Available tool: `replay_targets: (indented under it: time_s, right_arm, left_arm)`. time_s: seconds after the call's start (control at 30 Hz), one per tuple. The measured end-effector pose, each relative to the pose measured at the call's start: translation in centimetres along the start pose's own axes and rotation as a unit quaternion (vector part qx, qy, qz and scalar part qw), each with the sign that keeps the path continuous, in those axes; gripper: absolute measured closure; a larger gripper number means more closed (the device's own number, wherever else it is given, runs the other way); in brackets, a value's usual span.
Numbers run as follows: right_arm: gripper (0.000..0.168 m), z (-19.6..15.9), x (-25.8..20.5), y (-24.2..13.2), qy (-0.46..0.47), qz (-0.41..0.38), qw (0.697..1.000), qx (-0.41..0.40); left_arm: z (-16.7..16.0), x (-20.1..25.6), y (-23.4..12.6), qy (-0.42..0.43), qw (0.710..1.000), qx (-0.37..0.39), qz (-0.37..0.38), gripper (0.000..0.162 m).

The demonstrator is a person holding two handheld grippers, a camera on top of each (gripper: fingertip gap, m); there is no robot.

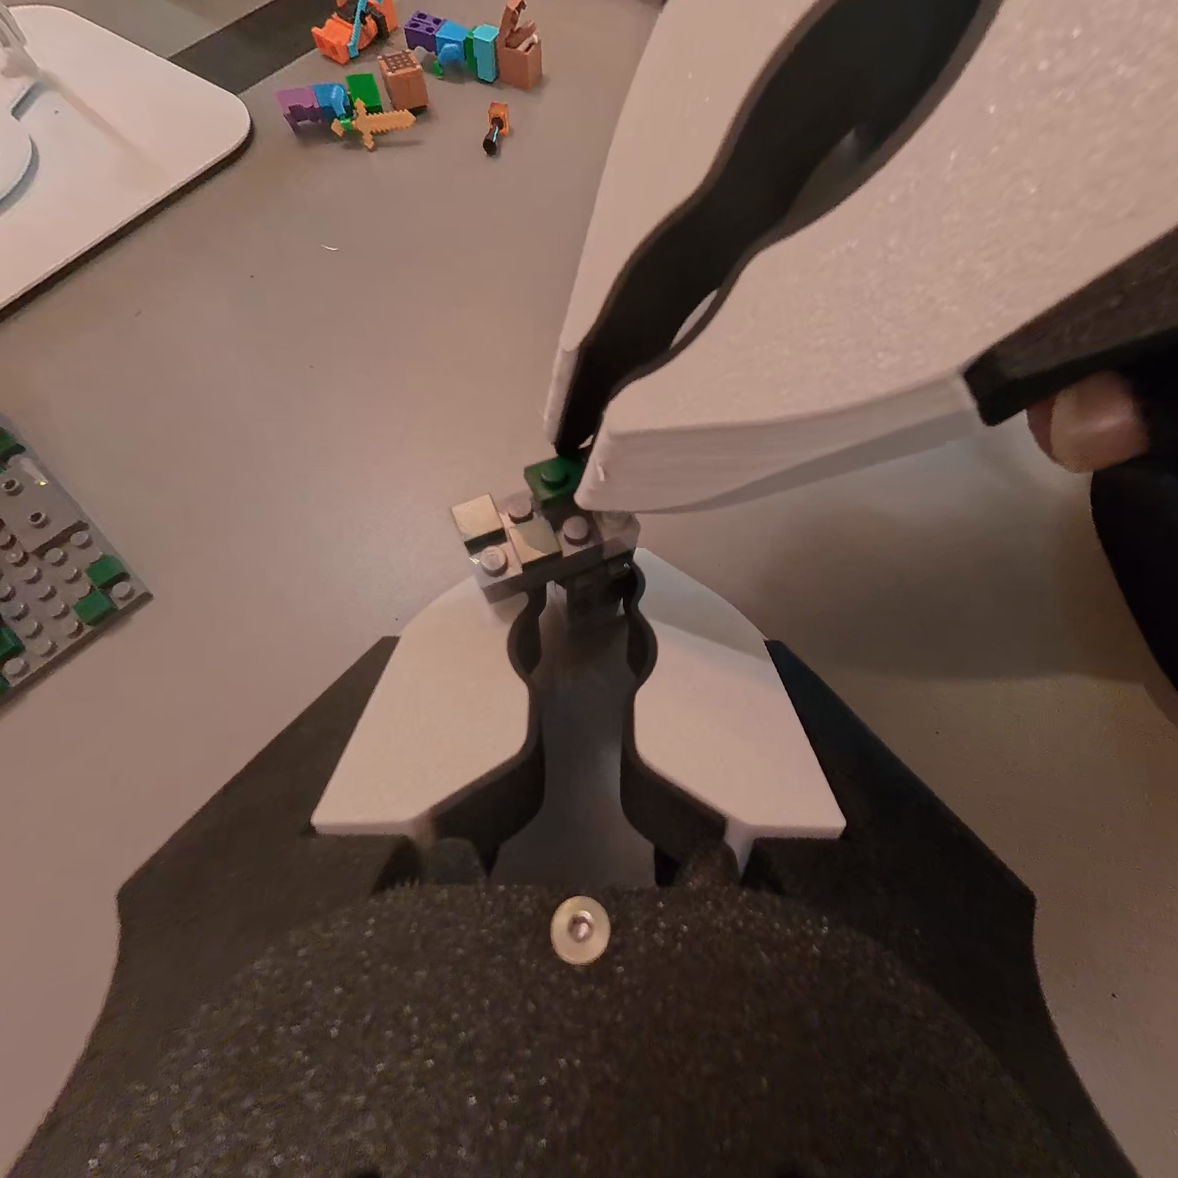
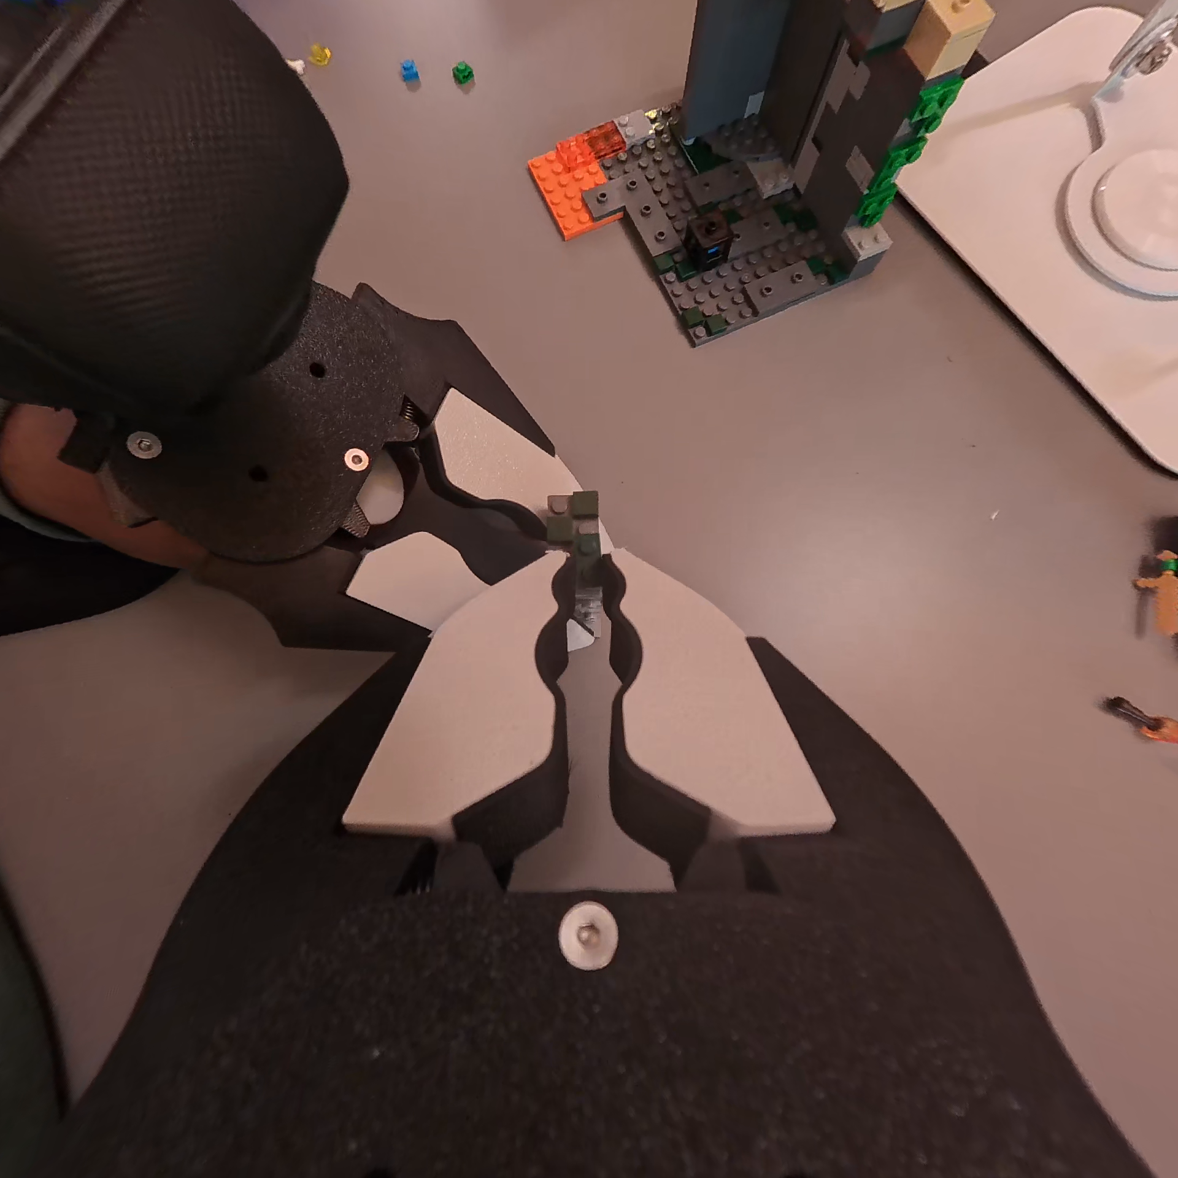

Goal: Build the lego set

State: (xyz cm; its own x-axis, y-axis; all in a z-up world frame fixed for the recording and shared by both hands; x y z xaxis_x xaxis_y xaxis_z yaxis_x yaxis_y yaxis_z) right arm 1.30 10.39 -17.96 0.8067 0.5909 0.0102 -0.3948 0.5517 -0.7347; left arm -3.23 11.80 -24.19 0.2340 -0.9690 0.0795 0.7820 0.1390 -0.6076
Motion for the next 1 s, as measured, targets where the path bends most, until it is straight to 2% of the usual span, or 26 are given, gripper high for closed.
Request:
replay_targets:
  time_s: [1.0]
  right_arm:
    - [0.157,-0.09,0.24,-0.54,0.018,0.034,0.999,0.028]
  left_arm:
    - [-0.04,0.09,0.07,0.005,1.0,0.006,-0.005,0.139]
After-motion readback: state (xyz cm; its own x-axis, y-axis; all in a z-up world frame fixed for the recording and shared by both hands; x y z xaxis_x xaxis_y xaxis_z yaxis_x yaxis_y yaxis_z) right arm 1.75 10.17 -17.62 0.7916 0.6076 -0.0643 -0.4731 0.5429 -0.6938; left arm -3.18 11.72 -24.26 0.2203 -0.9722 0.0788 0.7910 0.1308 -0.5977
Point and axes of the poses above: each gripper's, where its closed fingertips meet, y out along the fingers, z out of its top, x = y × z across the jaws, the point moved 5 cm from there along -y, back along the fingers, and after that the axes turned 3 degrees about -y, right-handed, at the moved point
